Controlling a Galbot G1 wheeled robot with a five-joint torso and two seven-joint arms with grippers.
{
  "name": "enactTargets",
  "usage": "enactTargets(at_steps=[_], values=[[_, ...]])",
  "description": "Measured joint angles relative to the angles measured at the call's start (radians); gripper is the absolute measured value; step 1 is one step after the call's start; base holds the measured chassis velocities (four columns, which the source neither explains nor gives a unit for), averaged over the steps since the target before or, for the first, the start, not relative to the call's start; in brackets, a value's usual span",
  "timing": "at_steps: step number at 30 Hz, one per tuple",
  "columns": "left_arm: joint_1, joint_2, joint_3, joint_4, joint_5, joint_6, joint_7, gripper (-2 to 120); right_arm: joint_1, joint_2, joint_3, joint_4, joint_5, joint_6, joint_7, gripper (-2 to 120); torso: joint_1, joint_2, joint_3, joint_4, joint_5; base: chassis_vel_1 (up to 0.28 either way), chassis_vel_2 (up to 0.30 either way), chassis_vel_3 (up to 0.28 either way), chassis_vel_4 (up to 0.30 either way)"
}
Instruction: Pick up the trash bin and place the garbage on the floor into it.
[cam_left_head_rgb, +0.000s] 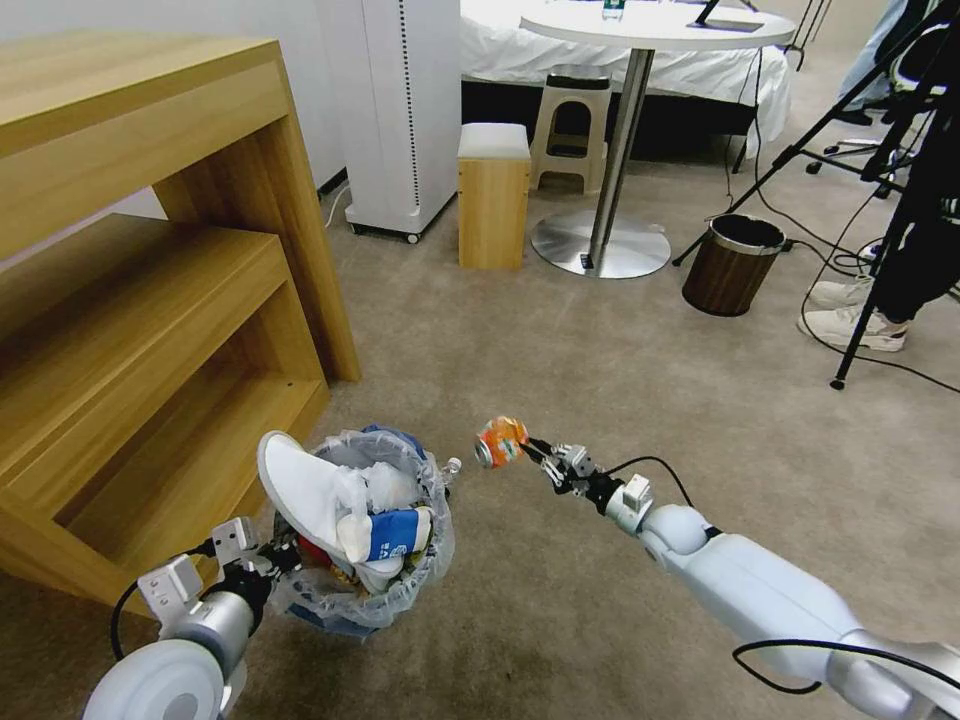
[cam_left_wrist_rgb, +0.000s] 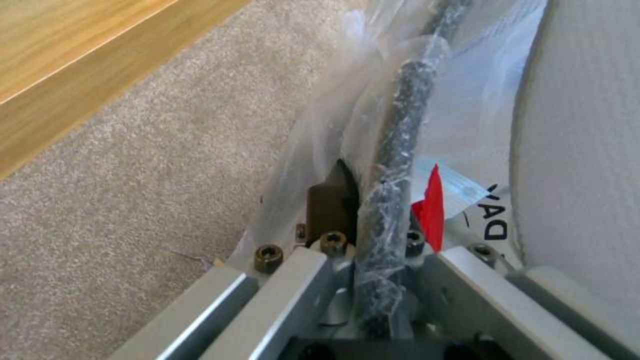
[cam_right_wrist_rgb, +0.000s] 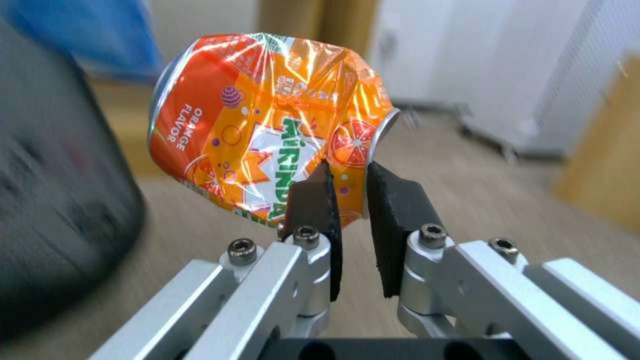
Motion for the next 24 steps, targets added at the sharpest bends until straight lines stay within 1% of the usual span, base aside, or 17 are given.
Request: enactTargets(at_steps=[1,2,3,4,6,7,9,11,12,14,17,19,20,23,24], values=[[0.000,0.000,0.000,0.000,0.000,0.000,0.000,0,0.000,0.000,0.000,0.000,0.000,0.000,0.000,10,0.000,0.000,0.000,0.0000,0.0000,0.000,0.000,0.000,0.000],[-0.001,-0.001,0.001,0.000,0.000,0.000,-0.001,0,0.009,-0.006,-0.004,0.025,0.011,0.012,-0.022,10,0.000,0.000,0.000,0.0000,-0.0001,0.000,0.000,0.000,0.000],[0.002,-0.005,0.001,0.005,0.006,0.001,-0.002,0,0.048,-0.030,-0.036,0.111,0.046,0.033,-0.078,10,0.000,0.000,0.000,0.0000,0.0000,0.000,0.000,0.000,0.000],[0.002,-0.005,0.001,0.005,0.006,0.001,-0.002,0,0.048,-0.030,-0.036,0.111,0.046,0.033,-0.078,10,0.000,0.000,0.000,0.0000,0.0000,0.000,0.000,0.000,0.000],[0.005,-0.009,0.002,0.010,0.012,0.001,-0.003,0,0.089,-0.046,-0.070,0.185,0.075,0.037,-0.100,10,0.000,0.000,0.000,0.0002,-0.0005,0.000,0.000,0.000,0.000],[0.006,-0.012,0.002,0.011,0.015,0.002,-0.003,0,0.110,-0.052,-0.090,0.217,0.089,0.037,-0.105,10,0.000,0.000,0.000,0.0001,-0.0001,0.000,0.000,0.000,0.000],[0.007,-0.012,0.002,0.012,0.016,0.002,-0.003,0,0.118,-0.054,-0.097,0.227,0.095,0.037,-0.107,10,0.000,0.000,0.000,0.0000,0.0000,0.000,0.000,0.000,0.000],[0.010,-0.012,-0.003,0.012,0.019,0.004,-0.007,0,0.167,-0.063,-0.139,0.288,0.127,0.028,-0.115,10,0.000,0.000,0.000,0.0002,-0.0004,0.000,0.000,0.000,0.000],[0.010,-0.012,-0.003,0.012,0.019,0.004,-0.007,0,0.167,-0.063,-0.139,0.288,0.127,0.028,-0.115,10,0.000,0.000,0.000,0.0002,-0.0004,0.000,0.000,0.000,0.000],[0.010,0.005,-0.008,0.004,0.003,0.016,-0.027,0,0.214,-0.072,-0.171,0.344,0.151,0.013,-0.119,10,0.000,0.000,0.000,0.0003,-0.0003,0.000,0.000,0.000,0.000],[0.010,0.027,-0.012,-0.006,-0.025,0.033,-0.047,0,0.240,-0.077,-0.188,0.373,0.159,0.007,-0.121,10,0.000,0.000,0.000,0.0003,-0.0005,0.000,0.000,0.000,0.000],[0.008,0.075,-0.021,-0.011,-0.060,0.054,-0.074,0,0.266,-0.084,-0.202,0.408,0.171,-0.003,-0.123,10,0.000,0.000,0.000,0.0000,-0.0003,0.000,0.000,0.000,0.000],[0.008,0.075,-0.021,-0.011,-0.060,0.054,-0.074,0,0.266,-0.084,-0.202,0.408,0.171,-0.003,-0.123,10,0.000,0.000,0.000,0.0000,-0.0003,0.000,0.000,0.000,0.000],[0.007,0.152,-0.032,-0.026,-0.136,0.086,-0.125,0,0.278,-0.092,-0.207,0.436,0.177,-0.009,-0.126,10,0.000,0.000,0.000,0.0002,-0.0002,0.000,0.000,0.000,0.000],[0.007,0.152,-0.032,-0.026,-0.136,0.086,-0.125,0,0.278,-0.092,-0.207,0.436,0.177,-0.009,-0.126,10,0.000,0.000,0.000,0.0002,-0.0002,0.000,0.000,0.000,0.000]])
